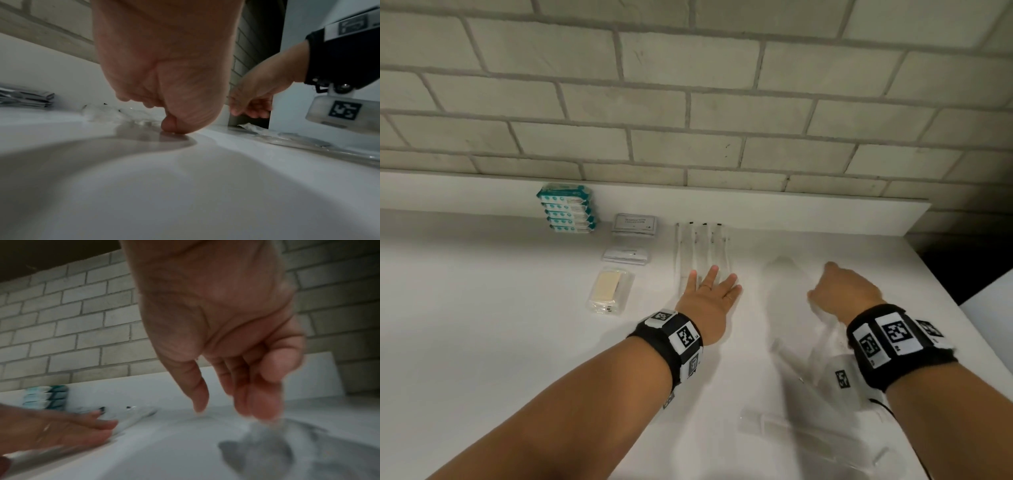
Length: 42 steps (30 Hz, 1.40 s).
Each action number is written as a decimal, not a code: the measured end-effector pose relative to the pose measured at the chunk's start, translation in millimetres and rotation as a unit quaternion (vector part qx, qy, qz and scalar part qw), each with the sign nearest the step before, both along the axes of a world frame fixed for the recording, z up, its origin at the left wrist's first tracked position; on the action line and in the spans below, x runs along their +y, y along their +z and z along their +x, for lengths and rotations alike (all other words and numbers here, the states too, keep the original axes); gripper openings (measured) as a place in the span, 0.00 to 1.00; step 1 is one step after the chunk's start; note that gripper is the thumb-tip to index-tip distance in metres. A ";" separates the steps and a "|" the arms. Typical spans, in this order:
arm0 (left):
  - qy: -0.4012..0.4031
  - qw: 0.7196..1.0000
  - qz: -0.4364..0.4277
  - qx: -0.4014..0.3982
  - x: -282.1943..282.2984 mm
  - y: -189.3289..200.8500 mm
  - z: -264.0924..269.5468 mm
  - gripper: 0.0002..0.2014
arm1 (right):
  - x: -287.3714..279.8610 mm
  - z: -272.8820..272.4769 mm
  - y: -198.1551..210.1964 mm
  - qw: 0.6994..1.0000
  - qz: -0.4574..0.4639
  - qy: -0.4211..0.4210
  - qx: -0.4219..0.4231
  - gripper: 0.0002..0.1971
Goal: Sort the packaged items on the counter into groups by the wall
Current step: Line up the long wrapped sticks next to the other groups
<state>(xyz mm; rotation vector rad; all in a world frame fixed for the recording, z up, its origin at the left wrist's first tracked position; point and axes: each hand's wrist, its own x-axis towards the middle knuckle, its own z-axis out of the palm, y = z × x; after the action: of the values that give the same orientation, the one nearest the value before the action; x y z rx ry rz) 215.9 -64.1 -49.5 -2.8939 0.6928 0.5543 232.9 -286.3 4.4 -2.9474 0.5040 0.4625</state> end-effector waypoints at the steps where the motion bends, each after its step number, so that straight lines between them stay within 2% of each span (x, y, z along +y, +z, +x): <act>1: 0.003 1.000 0.000 0.006 -0.1 0.3 -0.1 0.39 | -5.1 -4.4 2.1 0.999 -0.003 -0.009 0.043 0.13; 3: 0.007 1.000 -0.003 0.016 1.1 1.5 -0.3 0.39 | -8.9 -12.9 1.3 0.995 -0.004 -0.006 0.103 0.10; 5: 0.006 1.000 -0.014 0.021 2.3 2.3 -0.2 0.40 | -6.4 -16.5 -5.8 0.994 0.002 0.003 0.110 0.17; 6: 0.006 1.000 -0.020 0.022 2.6 2.3 0.1 0.40 | -3.3 -15.4 -9.4 0.995 0.010 0.013 0.096 0.20; 11: 0.025 0.999 -0.040 0.021 4.6 1.9 0.7 0.41 | 19.1 2.3 -7.5 0.990 0.112 0.062 -0.060 0.23; 12: 0.031 0.998 -0.042 0.022 5.4 2.1 1.2 0.41 | 23.2 5.5 -5.1 0.987 0.125 0.068 -0.071 0.24; 13: 0.036 0.998 -0.043 0.025 6.6 2.6 1.6 0.41 | 27.8 7.4 -2.1 0.987 0.123 0.083 -0.059 0.25; 16: 0.050 0.997 -0.047 0.039 10.2 3.4 4.1 0.41 | 42.3 10.0 1.6 0.983 0.061 0.165 0.047 0.27; 18: 0.057 0.996 -0.058 0.048 11.6 3.2 5.1 0.41 | 50.8 14.8 -3.8 0.978 0.028 0.196 0.067 0.28; 22: 0.061 0.994 -0.070 0.054 10.7 1.8 6.0 0.43 | 66.2 37.7 -20.5 0.983 0.037 0.181 0.013 0.23; 27: 0.056 0.994 -0.075 0.058 11.9 1.0 7.1 0.43 | 79.8 66.8 -28.2 0.984 0.065 0.162 -0.023 0.25; 33: 0.058 0.995 -0.069 0.045 11.1 -3.0 7.1 0.43 | 66.9 82.0 -25.1 0.977 0.085 0.197 -0.005 0.27; 36: 0.062 0.995 -0.068 0.037 9.3 -2.1 5.4 0.42 | 58.7 79.0 -23.1 0.974 0.106 0.199 0.011 0.31; 42: 0.061 0.996 -0.049 0.030 5.5 -0.4 3.2 0.43 | 66.8 70.5 -35.6 0.975 0.035 0.215 0.033 0.37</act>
<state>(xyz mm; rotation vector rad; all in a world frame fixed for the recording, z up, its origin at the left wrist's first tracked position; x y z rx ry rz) 219.2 -58.6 -49.8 -3.0373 0.5688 0.6427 303.4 -219.4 -31.2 -2.9714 -0.1546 0.6073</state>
